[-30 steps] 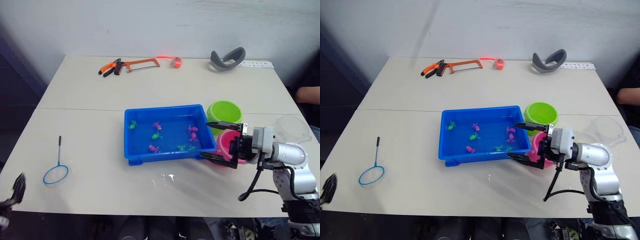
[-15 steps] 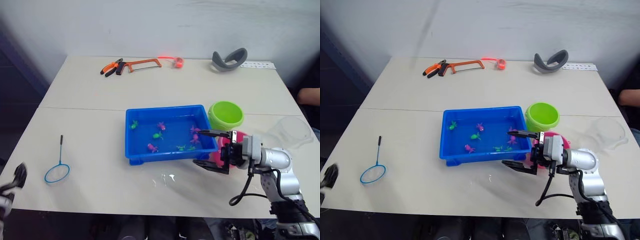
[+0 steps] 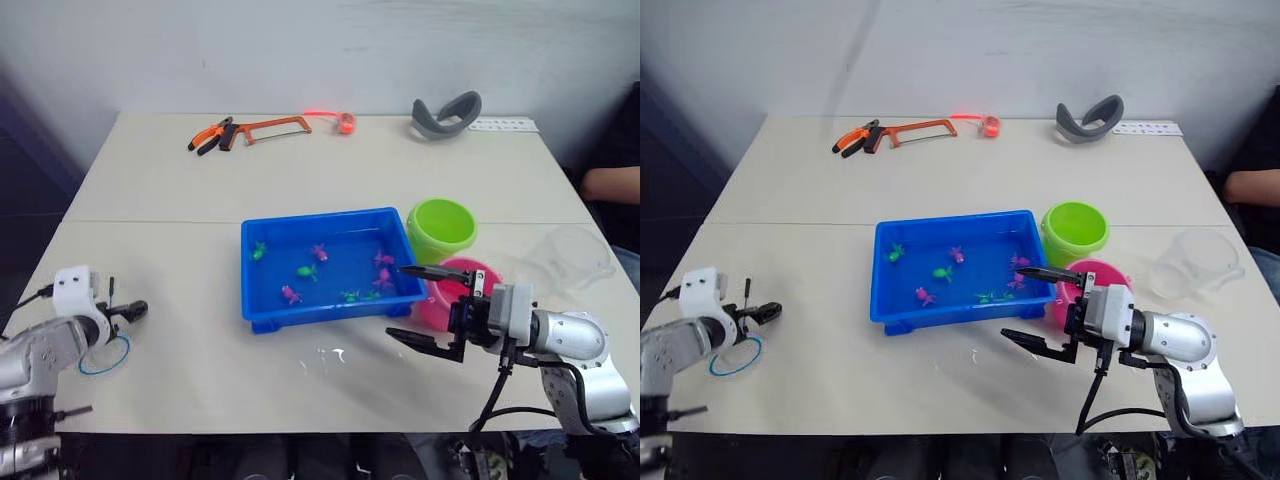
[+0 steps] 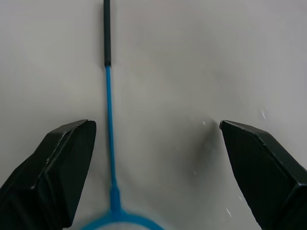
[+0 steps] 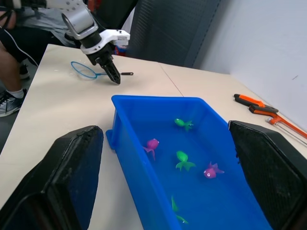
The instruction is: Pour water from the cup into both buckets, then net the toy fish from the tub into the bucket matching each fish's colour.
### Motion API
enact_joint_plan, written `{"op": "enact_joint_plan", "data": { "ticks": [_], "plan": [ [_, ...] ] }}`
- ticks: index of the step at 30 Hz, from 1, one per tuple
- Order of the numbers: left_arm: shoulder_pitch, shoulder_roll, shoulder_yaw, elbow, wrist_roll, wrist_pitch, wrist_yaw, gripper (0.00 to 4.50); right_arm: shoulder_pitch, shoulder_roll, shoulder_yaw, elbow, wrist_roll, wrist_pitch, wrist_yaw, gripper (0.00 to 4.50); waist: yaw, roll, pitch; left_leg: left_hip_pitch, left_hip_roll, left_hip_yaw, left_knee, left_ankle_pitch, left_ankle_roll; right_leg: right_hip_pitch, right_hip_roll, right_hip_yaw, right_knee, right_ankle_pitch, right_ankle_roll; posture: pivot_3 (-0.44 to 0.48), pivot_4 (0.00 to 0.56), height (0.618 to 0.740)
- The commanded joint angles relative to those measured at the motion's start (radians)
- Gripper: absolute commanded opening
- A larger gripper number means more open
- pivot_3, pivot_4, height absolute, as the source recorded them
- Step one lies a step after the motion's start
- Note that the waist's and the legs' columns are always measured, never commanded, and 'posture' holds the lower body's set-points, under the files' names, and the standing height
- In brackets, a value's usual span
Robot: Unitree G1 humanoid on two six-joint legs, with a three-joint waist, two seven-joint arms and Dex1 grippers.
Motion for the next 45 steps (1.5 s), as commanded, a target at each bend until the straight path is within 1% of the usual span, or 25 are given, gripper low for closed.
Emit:
{"op": "enact_joint_plan", "data": {
  "ticks": [1, 2, 5, 6, 7, 8, 9, 10, 11, 12, 14, 15, 18, 22, 25, 26, 28, 30, 32, 33, 34, 36, 39, 42, 45],
  "plan": [
    [-0.015, 0.030, -0.053, 0.075, 0.086, -0.051, -0.040, 4.50, 0.024, -0.016, -0.036, -0.046, 0.020, 0.002, -0.015, 4.43, 0.000, 0.000, 0.000, 0.000, 0.000, 0.000, 0.000, 0.000, 0.000, 0.000, 0.000, 0.000, 0.000, 0.000, 0.000, 0.000, 0.150, 0.740],
    [-0.023, 0.029, -0.047, 0.100, 0.090, -0.057, -0.048, 4.50, 0.030, -0.015, -0.041, -0.051, 0.018, 0.000, -0.025, 4.43, 0.000, 0.000, 0.000, 0.001, 0.000, 0.000, 0.000, 0.000, 0.000, 0.000, -0.001, 0.000, 0.000, 0.000, 0.000, 0.000, 0.150, 0.740],
    [-0.023, 0.028, -0.045, 0.146, 0.098, -0.054, -0.084, 3.65, 0.036, -0.013, -0.043, -0.062, 0.007, -0.006, -0.046, 4.50, 0.000, 0.000, 0.000, 0.002, 0.000, 0.000, 0.000, 0.001, -0.001, 0.000, -0.001, 0.000, 0.002, 0.000, 0.000, 0.000, 0.150, 0.740],
    [-0.020, 0.026, -0.042, 0.154, 0.098, -0.046, -0.090, 3.18, 0.036, -0.012, -0.044, -0.063, 0.005, -0.009, -0.052, 4.50, 0.000, 0.000, 0.000, 0.002, 0.000, 0.000, 0.000, 0.001, -0.001, 0.000, -0.001, 0.000, 0.003, 0.000, 0.000, 0.000, 0.150, 0.740],
    [-0.013, 0.022, -0.037, 0.161, 0.095, -0.036, -0.096, 2.80, 0.034, -0.013, -0.045, -0.066, 0.005, -0.010, -0.057, 4.50, -0.003, 0.000, 0.000, 0.003, 0.000, 0.000, 0.000, 0.002, -0.001, 0.000, -0.001, 0.001, 0.004, 0.000, 0.000, 0.000, 0.150, 0.740],
    [-0.009, 0.019, -0.035, 0.166, 0.095, -0.030, -0.100, 2.28, 0.033, -0.013, -0.045, -0.068, 0.005, -0.010, -0.062, 4.50, -0.003, 0.000, 0.000, 0.003, 0.000, 0.001, 0.000, 0.002, -0.001, 0.000, -0.001, 0.002, 0.005, 0.000, 0.000, 0.000, 0.150, 0.740],
    [-0.004, 0.020, -0.033, 0.171, 0.096, -0.026, -0.106, 1.99, 0.031, -0.014, -0.044, -0.072, 0.004, -0.008, -0.067, 4.50, -0.003, 0.000, 0.000, 0.003, 0.000, 0.001, 0.000, 0.002, -0.001, 0.000, -0.001, 0.002, 0.005, 0.000, 0.000, 0.000, 0.150, 0.740],
    [-0.002, 0.020, -0.032, 0.174, 0.099, -0.025, -0.110, 1.59, 0.029, -0.015, -0.043, -0.075, 0.004, -0.006, -0.070, 4.50, -0.003, 0.000, 0.000, 0.004, 0.000, 0.001, -0.001, 0.002, -0.001, 0.000, -0.002, 0.002, 0.005, 0.000, 0.000, 0.000, 0.150, 0.740],
    [0.009, 0.019, -0.022, 0.170, 0.099, -0.025, -0.112, 1.59, 0.029, -0.018, -0.045, -0.078, 0.005, -0.005, -0.073, 4.50, -0.003, 0.001, 0.000, 0.004, 0.000, 0.001, -0.001, 0.002, -0.001, 0.000, -0.002, 0.002, 0.006, 0.000, 0.000, 0.000, 0.150, 0.740],
    [0.020, 0.017, -0.010, 0.166, 0.099, -0.026, -0.110, 1.05, 0.029, -0.022, -0.047, -0.081, 0.006, -0.004, -0.074, 4.50, -0.003, 0.001, 0.000, 0.004, -0.001, 0.001, -0.001, 0.002, -0.001, 0.000, -0.002, 0.002, 0.006, 0.000, 0.000, 0.000, 0.150, 0.740],
    [0.042, 0.014, 0.016, 0.154, 0.098, -0.034, -0.116, 0.24, 0.034, -0.028, -0.053, -0.085, 0.009, -0.004, -0.077, 4.50, -0.004, 0.001, 0.000, 0.004, -0.001, 0.001, -0.001, 0.001, -0.001, 0.000, -0.003, 0.002, 0.005, 0.000, 0.000, 0.000, 0.150, 0.740],
    [0.049, 0.011, 0.033, 0.146, 0.096, -0.048, -0.117, 0.01, 0.038, -0.030, -0.055, -0.087, 0.008, -0.005, -0.080, 4.50, -0.005, 0.001, 0.000, 0.004, -0.001, 0.001, -0.001, 0.001, -0.001, 0.000, -0.003, 0.002, 0.005, 0.000, 0.000, 0.000, 0.150, 0.740],
    [0.060, -0.001, 0.085, 0.106, 0.065, -0.114, -0.169, 0.01, 0.047, -0.031, -0.058, -0.087, 0.005, -0.009, -0.084, 4.50, -0.006, 0.001, 0.000, 0.004, -0.001, 0.002, -0.002, 0.001, -0.001, -0.001, -0.003, 0.002, 0.005, 0.000, 0.000, 0.000, 0.150, 0.740],
    [0.076, 0.016, 0.150, 0.024, 0.023, -0.352, -0.350, 0.01, 0.052, -0.026, -0.060, -0.092, 0.002, -0.009, -0.090, 4.50, -0.003, 0.000, 0.000, 0.002, -0.001, 0.001, -0.002, 0.001, -0.001, -0.001, -0.003, 0.001, 0.004, 0.000, 0.000, 0.000, 0.150, 0.740],
    [0.079, 0.061, 0.169, -0.058, -0.010, -0.590, -0.599, 0.01, 0.012, -0.052, -0.058, -0.113, 0.040, 0.071, -0.105, 4.50, 0.005, -0.003, 0.002, 0.000, -0.001, -0.001, -0.001, 0.001, -0.001, -0.002, -0.004, -0.001, 0.003, 0.000, 0.000, 0.000, 0.150, 0.740],
    [0.067, 0.085, 0.165, -0.086, -0.023, -0.645, -0.687, 0.01, -0.014, -0.068, -0.057, -0.126, 0.064, 0.122, -0.114, 4.50, 0.007, -0.003, 0.002, 0.000, -0.001, -0.001, -0.001, 0.001, -0.001, -0.002, -0.005, -0.001, 0.003, 0.000, 0.000, 0.000, 0.150, 0.740],
    [0.045, 0.132, 0.133, -0.115, -0.029, -0.710, -0.813, 0.01, -0.060, -0.097, -0.053, -0.152, 0.103, 0.218, -0.135, 4.50, 0.005, -0.003, 0.002, -0.001, -0.002, -0.001, 0.000, 0.000, -0.003, -0.002, -0.006, 0.000, -0.001, 0.000, 0.000, 0.000, 0.150, 0.740],
    [0.032, 0.168, 0.079, -0.122, -0.003, -0.780, -0.907, 0.01, -0.102, -0.118, -0.050, -0.171, 0.133, 0.289, -0.153, 4.50, 0.003, -0.001, 0.003, 0.000, -0.002, -0.001, 0.000, 0.000, -0.003, -0.002, -0.007, -0.001, -0.002, 0.000, 0.000, 0.000, 0.150, 0.740],
    [-0.017, 0.220, -0.052, -0.150, 0.029, -0.857, -1.083, 0.01, -0.213, -0.156, -0.022, -0.188, 0.106, 0.475, -0.277, 4.50, -0.001, 0.003, 0.005, 0.000, -0.003, -0.001, -0.002, 0.001, -0.001, -0.002, -0.006, -0.001, -0.003, 0.000, 0.000, 0.000, 0.150, 0.740],
    [-0.050, 0.237, -0.113, -0.178, 0.030, -0.858, -1.149, 0.01, -0.264, -0.164, -0.005, -0.194, 0.122, 0.545, -0.305, 4.50, -0.003, 0.006, 0.007, 0.000, -0.003, -0.001, -0.002, 0.001, 0.000, -0.002, -0.007, -0.001, -0.003, 0.000, 0.000, 0.000, 0.150, 0.740],
    [-0.092, 0.241, -0.168, -0.207, 0.026, -0.845, -1.189, 0.01, -0.301, -0.171, 0.009, -0.207, 0.166, 0.603, -0.305, 4.50, -0.004, 0.007, 0.007, -0.001, -0.003, 0.000, -0.002, 0.002, 0.001, -0.003, -0.007, -0.001, -0.003, 0.000, 0.000, 0.000, 0.150, 0.740],
    [-0.179, 0.231, -0.266, -0.254, 0.032, -0.813, -1.236, 0.01, -0.356, -0.183, 0.036, -0.229, 0.234, 0.690, -0.276, 4.50, -0.002, 0.006, 0.007, -0.003, -0.003, -0.001, -0.002, 0.002, 0.001, -0.005, -0.006, -0.001, -0.002, 0.000, 0.000, 0.000, 0.150, 0.740],
    [-0.320, 0.185, -0.427, -0.286, 0.105, -0.827, -1.289, 0.01, -0.470, -0.187, 0.104, -0.235, 0.282, 0.840, -0.283, 4.50, -0.002, 0.006, 0.007, -0.008, -0.003, -0.001, 0.000, 0.004, 0.003, -0.008, -0.005, -0.004, 0.004, 0.000, 0.000, 0.000, 0.150, 0.740],
    [-0.428, 0.104, -0.523, -0.298, 0.145, -0.795, -1.271, 0.01, -0.554, -0.165, 0.159, -0.237, 0.300, 0.945, -0.316, 4.50, -0.004, 0.006, 0.007, -0.011, -0.006, 0.004, 0.002, 0.004, 0.006, -0.013, -0.005, -0.005, 0.007, 0.001, 0.002, 0.000, 0.150, 0.740],
    [-0.503, 0.034, -0.590, -0.295, 0.184, -0.771, -1.258, 0.01, -0.595, -0.136, 0.208, -0.242, 0.277, 0.997, -0.353, 4.50, -0.002, 0.005, 0.007, -0.020, -0.006, 0.003, 0.009, 0.005, 0.008, -0.018, -0.001, -0.010, 0.008, 0.002, 0.003, 0.000, 0.150, 0.740]
  ]
}}
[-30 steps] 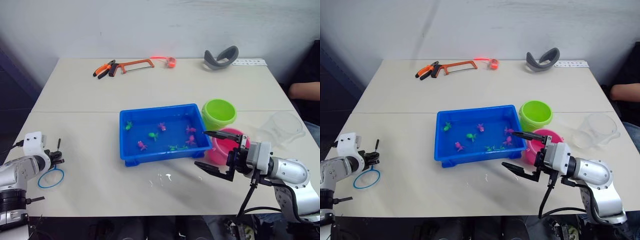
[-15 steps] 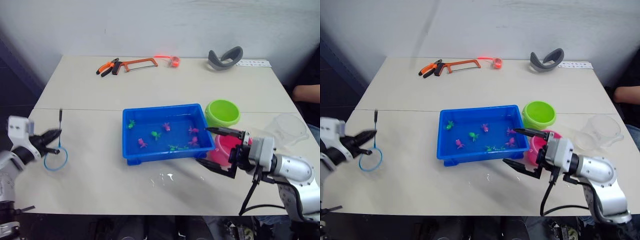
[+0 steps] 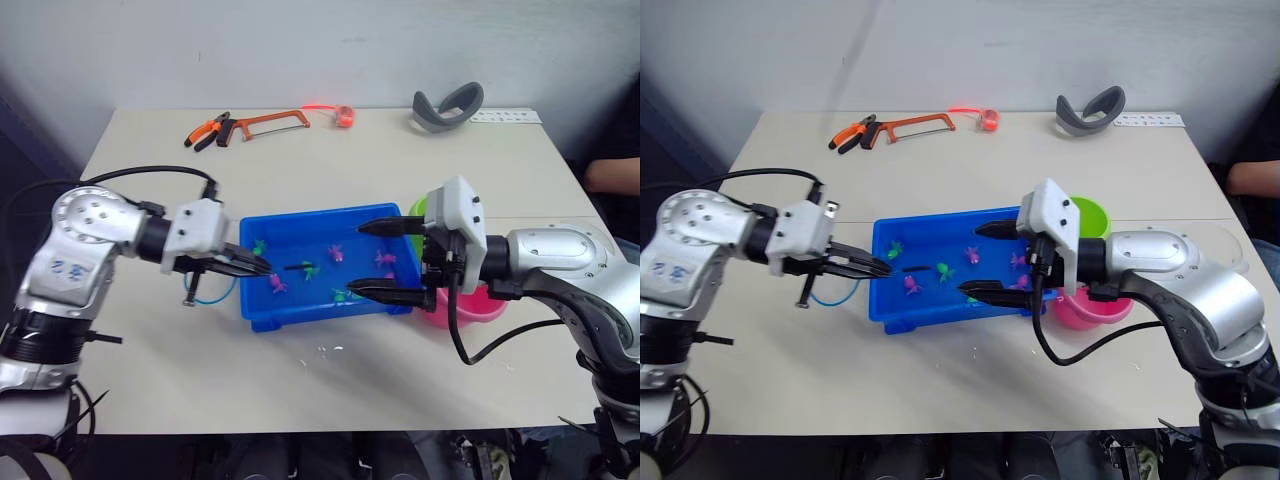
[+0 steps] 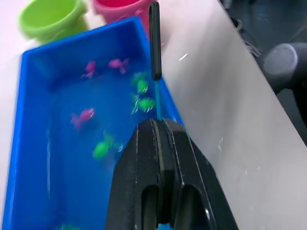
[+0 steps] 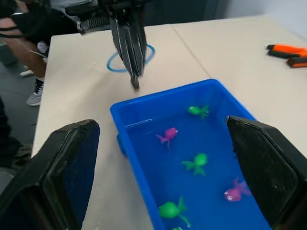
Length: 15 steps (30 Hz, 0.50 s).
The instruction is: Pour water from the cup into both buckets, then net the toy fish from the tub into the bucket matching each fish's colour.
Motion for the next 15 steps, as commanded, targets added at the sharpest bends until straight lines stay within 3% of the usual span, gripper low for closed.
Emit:
{"op": "enact_joint_plan", "data": {
  "ticks": [1, 5, 15],
  "plan": [
    [-0.061, -0.034, -0.051, -0.010, 0.054, 0.006, 0.010, 0.01, -0.039, 0.034, 0.034, -0.038, -0.003, 0.062, -0.049, 4.50, 0.000, -0.001, 0.000, -0.001, 0.000, 0.000, 0.002, 0.000, 0.000, 0.000, 0.001, -0.001, 0.000, 0.000, 0.000, 0.000, 0.150, 0.740],
    [-0.090, -0.076, -0.076, -0.009, 0.090, 0.027, 0.039, 0.01, -0.062, 0.086, 0.048, -0.035, 0.001, 0.126, -0.104, 4.50, -0.001, -0.001, 0.000, -0.002, 0.000, -0.001, 0.006, 0.000, 0.001, 0.000, 0.001, 0.000, 0.003, 0.000, 0.001, 0.000, 0.150, 0.740],
    [-0.094, -0.095, -0.085, -0.028, 0.129, 0.082, 0.051, 0.01, -0.073, 0.080, 0.084, -0.036, -0.051, 0.175, -0.109, 4.50, 0.002, -0.001, 0.001, -0.002, 0.000, -0.003, 0.008, 0.000, 0.001, 0.000, 0.000, 0.006, 0.004, 0.000, 0.001, 0.000, 0.150, 0.740]
  ]
}}
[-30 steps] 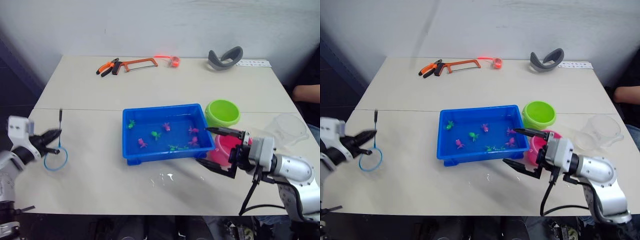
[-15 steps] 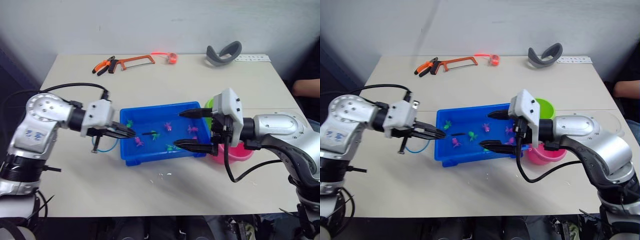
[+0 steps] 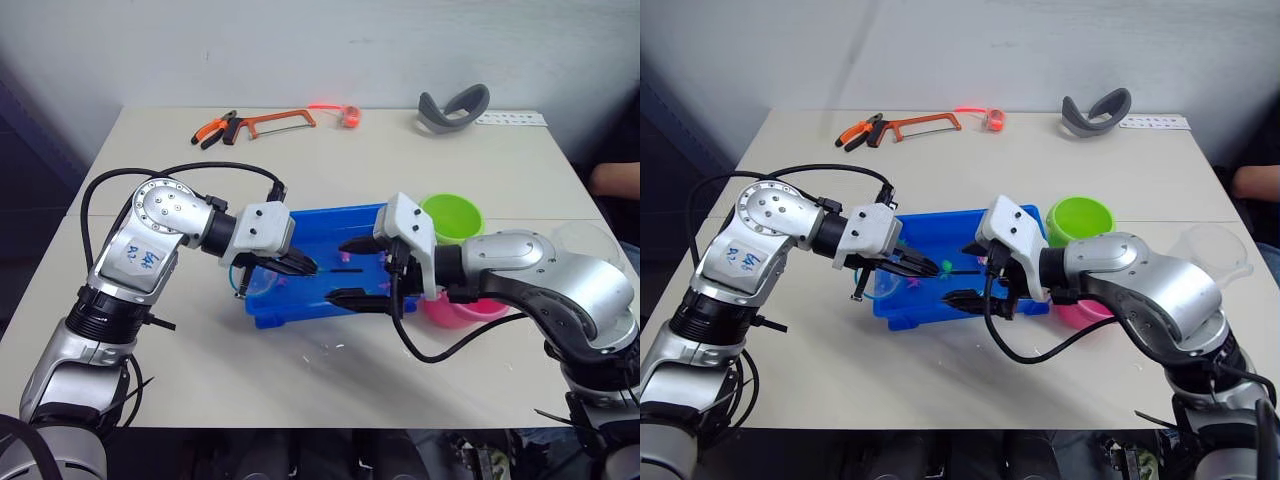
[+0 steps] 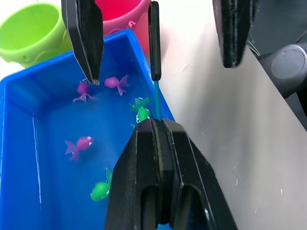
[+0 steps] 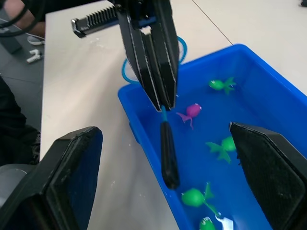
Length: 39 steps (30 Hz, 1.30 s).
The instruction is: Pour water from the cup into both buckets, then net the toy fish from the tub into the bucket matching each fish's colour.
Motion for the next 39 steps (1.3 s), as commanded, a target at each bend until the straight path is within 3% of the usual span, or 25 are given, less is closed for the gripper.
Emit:
{"op": "enact_joint_plan", "data": {
  "ticks": [1, 4, 5, 6, 10, 11, 17, 21, 25, 29, 33, 39],
  "plan": [
    [-0.004, 0.005, 0.001, -0.028, 0.010, 0.011, 0.005, 0.00, -0.015, 0.017, -0.007, -0.025, -0.014, -0.007, -0.004, 4.25, 0.000, 0.000, 0.000, 0.000, 0.000, 0.000, 0.000, 0.000, 0.000, 0.000, 0.000, 0.000, 0.000, 0.000, 0.000, 0.000, 0.150, 0.740],
    [0.002, 0.002, 0.001, -0.035, 0.015, 0.016, 0.010, 0.00, -0.018, 0.028, -0.004, -0.019, -0.023, -0.007, -0.005, 3.14, 0.000, 0.000, 0.000, 0.000, 0.000, 0.000, 0.000, 0.000, 0.000, 0.000, 0.000, 0.000, 0.000, 0.000, 0.000, 0.000, 0.150, 0.740],
    [0.003, 0.000, 0.001, -0.037, 0.016, 0.019, 0.012, 0.00, -0.019, 0.031, -0.005, -0.018, -0.023, -0.005, -0.006, 2.97, 0.000, 0.000, 0.000, 0.000, 0.000, 0.000, 0.000, 0.000, 0.000, 0.000, 0.000, 0.000, 0.000, 0.000, 0.000, 0.000, 0.150, 0.740],
    [0.002, -0.002, 0.001, -0.037, 0.017, 0.020, 0.014, 0.00, -0.021, 0.037, -0.004, -0.015, -0.026, -0.005, -0.006, 2.26, 0.000, 0.000, 0.000, 0.000, 0.000, 0.000, 0.000, 0.000, 0.000, 0.000, 0.000, 0.000, 0.000, 0.000, 0.000, 0.000, 0.150, 0.740],
    [0.002, -0.011, 0.004, -0.036, 0.015, 0.025, 0.023, 0.00, -0.027, 0.054, 0.003, -0.004, -0.037, -0.005, -0.005, 0.67, 0.000, 0.000, 0.000, 0.000, 0.000, 0.000, 0.000, 0.000, 0.000, 0.000, 0.000, 0.000, 0.000, 0.000, 0.000, 0.000, 0.150, 0.740],
    [0.002, -0.014, 0.005, -0.036, 0.015, 0.025, 0.025, 0.00, -0.026, 0.060, 0.002, -0.002, -0.038, -0.004, -0.005, 0.07, -0.001, 0.000, 0.000, 0.000, 0.000, 0.000, 0.000, 0.000, 0.000, 0.000, 0.000, 0.000, 0.000, 0.000, 0.000, 0.000, 0.150, 0.740],
    [0.008, -0.027, 0.021, -0.036, 0.000, 0.032, 0.037, 0.00, -0.010, 0.068, 0.005, 0.005, -0.060, -0.020, 0.012, 0.07, 0.000, 0.000, 0.000, 0.000, 0.000, 0.000, 0.000, 0.000, 0.000, 0.000, 0.000, 0.000, 0.000, 0.000, 0.000, 0.000, 0.150, 0.740],
    [0.043, -0.020, 0.090, -0.055, -0.091, 0.061, 0.015, 1.08, 0.012, 0.049, -0.007, 0.011, -0.096, -0.086, 0.050, 0.00, -0.001, 0.000, 0.000, 0.000, 0.000, 0.000, 0.000, 0.000, 0.000, 0.000, 0.000, 0.000, 0.000, 0.000, 0.000, 0.000, 0.150, 0.740],
    [0.072, -0.047, 0.249, -0.030, -0.213, 0.008, 0.038, 2.95, 0.017, 0.002, -0.048, 0.034, -0.126, -0.162, 0.105, 0.00, -0.001, 0.000, 0.000, 0.000, 0.000, 0.000, 0.001, 0.000, 0.000, 0.000, 0.000, 0.000, 0.000, 0.000, 0.000, 0.000, 0.150, 0.740],
    [0.095, -0.011, 0.423, 0.068, -0.282, 0.024, 0.098, 4.42, 0.038, -0.061, -0.085, 0.040, -0.160, -0.261, 0.179, 0.00, -0.002, 0.000, 0.000, 0.000, 0.000, 0.000, 0.001, 0.000, 0.000, 0.000, -0.001, 0.000, 0.001, 0.000, 0.000, 0.000, 0.150, 0.740],
    [0.164, 0.058, 0.496, 0.155, -0.252, -0.033, 0.098, 4.42, 0.073, -0.100, -0.109, 0.042, -0.214, -0.370, 0.219, 0.00, -0.005, 0.000, 0.000, 0.001, 0.000, 0.000, 0.000, 0.000, 0.000, 0.000, 0.000, -0.003, 0.001, 0.000, 0.000, 0.000, 0.150, 0.740],
    [0.386, 0.088, 0.652, 0.188, -0.267, -0.093, 0.168, 4.42, 0.161, -0.173, -0.149, 0.132, -0.423, -0.764, 0.286, 0.00, -0.003, -0.001, 0.000, 0.001, 0.000, 0.001, 0.000, 0.000, 0.000, 0.001, -0.002, -0.004, 0.000, 0.000, 0.001, 0.000, 0.150, 0.740]
  ]
}}
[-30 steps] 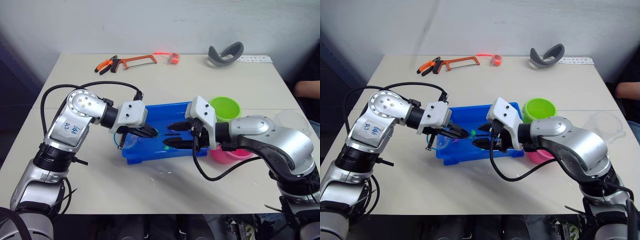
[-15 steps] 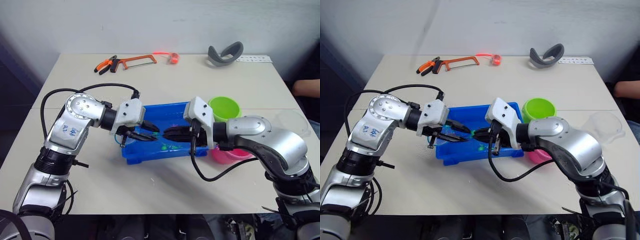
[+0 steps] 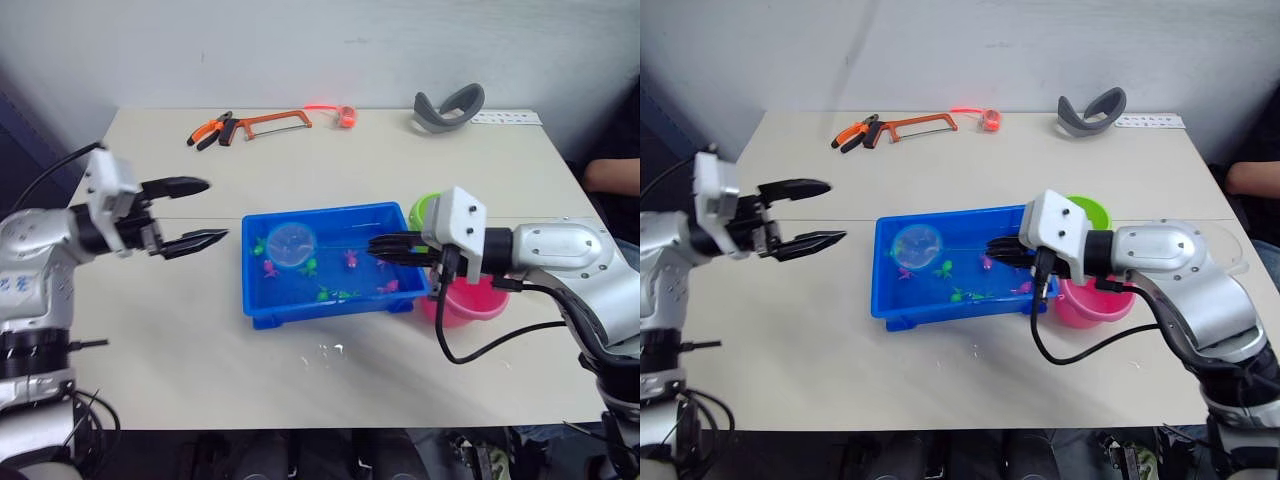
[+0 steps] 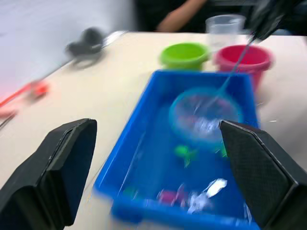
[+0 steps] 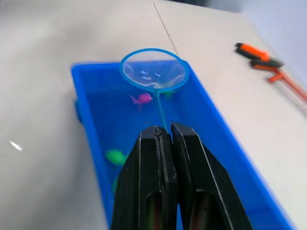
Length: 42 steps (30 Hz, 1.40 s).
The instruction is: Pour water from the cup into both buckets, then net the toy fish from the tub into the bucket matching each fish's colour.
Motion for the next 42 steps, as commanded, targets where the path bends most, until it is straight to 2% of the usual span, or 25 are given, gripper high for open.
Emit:
{"op": "enact_joint_plan", "data": {
  "ticks": [1, 8, 16, 20, 27, 42],
  "plan": [
    [0.089, 0.008, 0.068, -0.039, -0.020, -0.030, 0.028, 4.42, 0.023, -0.018, -0.062, 0.041, -0.077, -0.182, 0.023, 0.00, 0.002, 0.000, 0.000, 0.000, 0.000, 0.000, 0.000, 0.000, 0.000, 0.000, -0.001, 0.000, 0.000, 0.000, 0.000, 0.000, 0.150, 0.740],
    [0.240, -0.062, 0.036, -0.228, -0.101, 0.054, 0.071, 4.42, 0.058, -0.101, -0.102, 0.178, -0.174, -0.376, 0.100, 0.00, 0.010, 0.000, 0.000, 0.000, 0.000, -0.001, 0.001, 0.000, 0.000, 0.002, -0.003, 0.003, 0.000, 0.000, 0.001, 0.000, 0.150, 0.740],
    [0.264, -0.166, -0.100, -0.367, -0.133, 0.134, 0.125, 4.42, 0.077, -0.213, -0.110, 0.231, -0.238, -0.399, 0.164, 0.00, 0.003, 0.000, 0.000, 0.002, 0.000, -0.001, 0.001, 0.000, -0.001, 0.002, -0.002, 0.004, 0.001, 0.000, 0.001, 0.000, 0.150, 0.740],
    [0.248, -0.172, -0.157, -0.375, -0.134, 0.139, 0.099, 4.42, 0.088, -0.247, -0.106, 0.235, -0.274, -0.424, 0.177, 0.00, 0.001, 0.000, 0.000, 0.002, 0.000, 0.000, 0.001, 0.000, -0.001, 0.002, -0.002, 0.005, 0.001, 0.000, 0.001, 0.000, 0.150, 0.740],
    [0.211, -0.168, -0.219, -0.368, -0.157, 0.176, 0.057, 4.42, 0.073, -0.294, -0.087, 0.332, -0.326, -0.593, 0.242, 0.00, 0.002, 0.000, 0.000, 0.002, 0.000, 0.000, 0.001, 0.000, -0.001, 0.002, -0.002, 0.006, 0.000, 0.000, 0.001, 0.000, 0.150, 0.740],
    [0.222, -0.172, -0.243, -0.400, -0.155, 0.182, 0.063, 4.42, -0.109, -0.271, 0.059, 0.476, -0.436, -0.817, 0.363, 0.00, 0.003, 0.000, 0.000, 0.002, 0.000, 0.000, 0.001, 0.000, -0.001, 0.002, -0.002, 0.006, 0.000, 0.000, 0.001, 0.000, 0.150, 0.740]
  ]
}}
